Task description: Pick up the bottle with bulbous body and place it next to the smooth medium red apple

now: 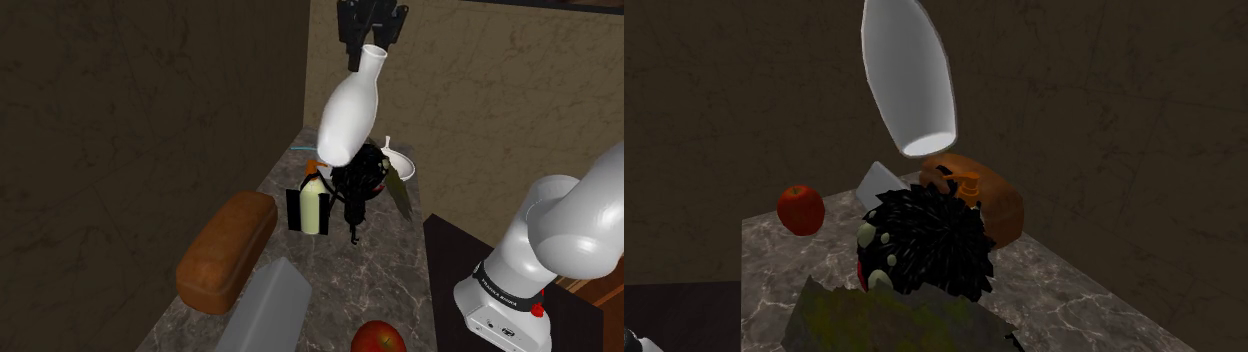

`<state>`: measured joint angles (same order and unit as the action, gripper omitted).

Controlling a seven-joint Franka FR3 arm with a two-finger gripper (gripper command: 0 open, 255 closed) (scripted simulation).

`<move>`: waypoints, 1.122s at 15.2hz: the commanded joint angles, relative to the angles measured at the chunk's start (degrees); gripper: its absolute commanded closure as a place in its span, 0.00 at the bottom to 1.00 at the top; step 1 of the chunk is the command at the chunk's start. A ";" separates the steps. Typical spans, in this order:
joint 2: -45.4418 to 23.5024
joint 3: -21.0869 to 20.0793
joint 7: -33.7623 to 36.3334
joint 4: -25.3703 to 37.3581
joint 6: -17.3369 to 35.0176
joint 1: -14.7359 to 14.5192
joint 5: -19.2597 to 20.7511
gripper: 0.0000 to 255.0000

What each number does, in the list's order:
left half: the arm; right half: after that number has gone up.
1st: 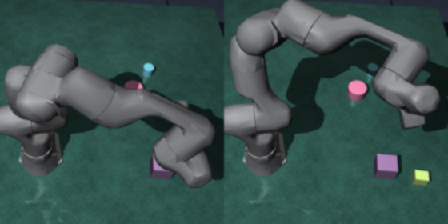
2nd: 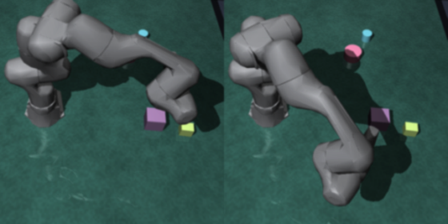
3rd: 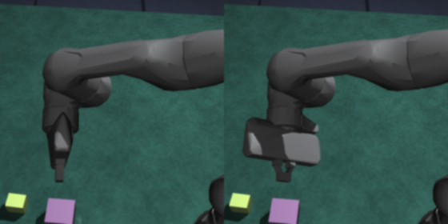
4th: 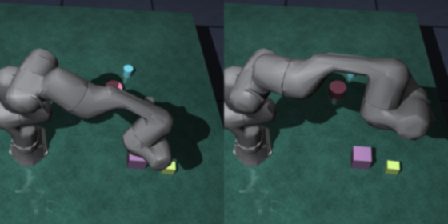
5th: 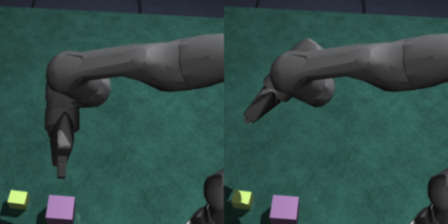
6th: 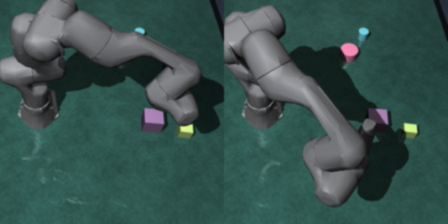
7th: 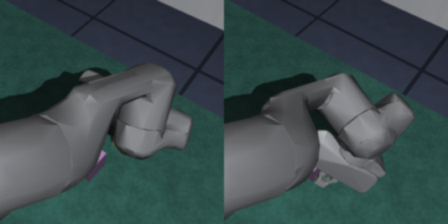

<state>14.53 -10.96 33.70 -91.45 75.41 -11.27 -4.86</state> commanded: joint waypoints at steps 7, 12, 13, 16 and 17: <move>5.72 -4.59 8.28 0.60 -5.54 -2.77 -3.10 1.00; 8.20 -4.43 7.59 -5.91 -1.48 -2.90 -3.49 1.00; 8.64 -4.41 7.46 -7.14 -0.69 -2.94 -3.56 1.00; 9.88 -4.38 7.12 -10.70 1.64 -3.04 -3.78 1.00; 10.26 -4.38 7.01 -11.85 2.41 -3.08 -3.84 1.00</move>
<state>24.17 -15.41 40.90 -101.85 76.94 -14.30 -8.61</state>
